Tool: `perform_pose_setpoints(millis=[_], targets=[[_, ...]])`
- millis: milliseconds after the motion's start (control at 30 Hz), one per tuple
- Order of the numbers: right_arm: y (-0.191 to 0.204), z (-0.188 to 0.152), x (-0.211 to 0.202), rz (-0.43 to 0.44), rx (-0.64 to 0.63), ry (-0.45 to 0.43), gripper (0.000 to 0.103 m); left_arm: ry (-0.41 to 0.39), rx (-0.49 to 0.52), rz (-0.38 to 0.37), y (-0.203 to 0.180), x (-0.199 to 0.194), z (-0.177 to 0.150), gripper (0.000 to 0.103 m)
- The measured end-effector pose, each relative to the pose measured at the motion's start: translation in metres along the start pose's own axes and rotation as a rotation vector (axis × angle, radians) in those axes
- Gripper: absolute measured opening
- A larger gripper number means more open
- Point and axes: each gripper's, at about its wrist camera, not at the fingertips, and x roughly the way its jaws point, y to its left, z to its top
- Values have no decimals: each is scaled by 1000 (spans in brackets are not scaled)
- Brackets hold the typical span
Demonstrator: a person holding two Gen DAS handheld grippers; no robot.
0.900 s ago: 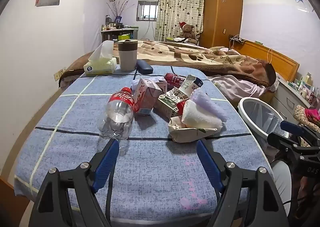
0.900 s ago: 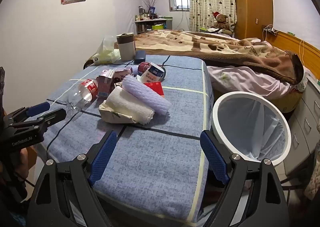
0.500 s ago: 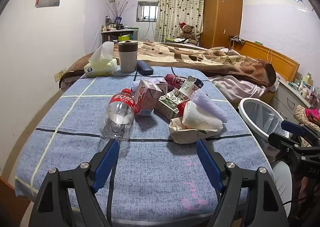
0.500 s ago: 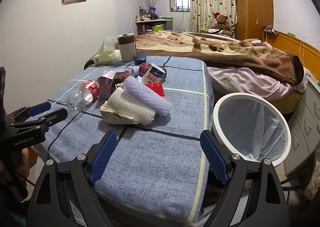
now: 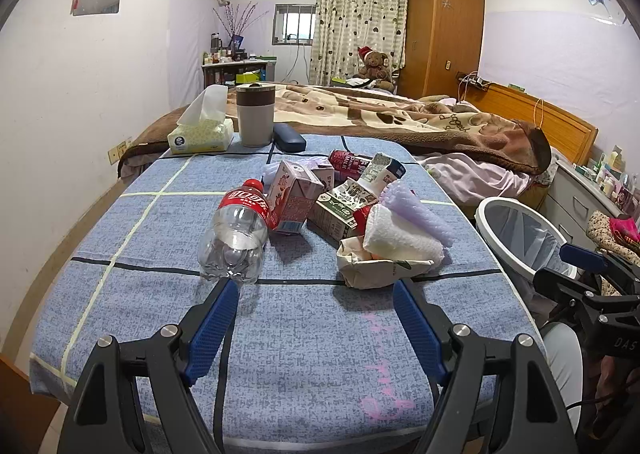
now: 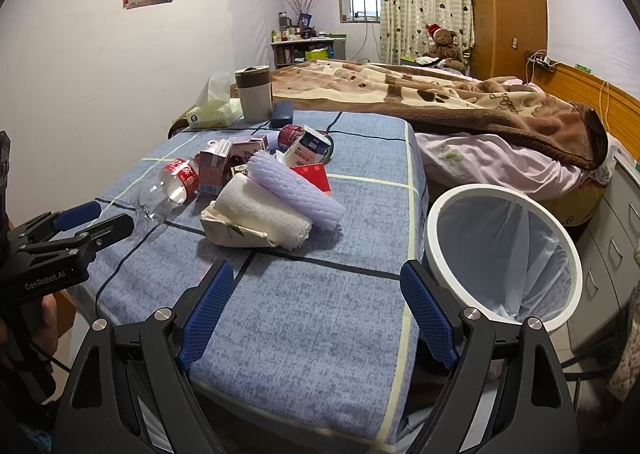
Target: Collect trash
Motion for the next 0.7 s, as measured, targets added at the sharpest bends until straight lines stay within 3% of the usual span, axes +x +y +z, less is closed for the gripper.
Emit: perform_pose_setpoints(millis=[700], targets=[[-2,0,0,1,2,2,87,-3,0,0,0,-2,2,80]])
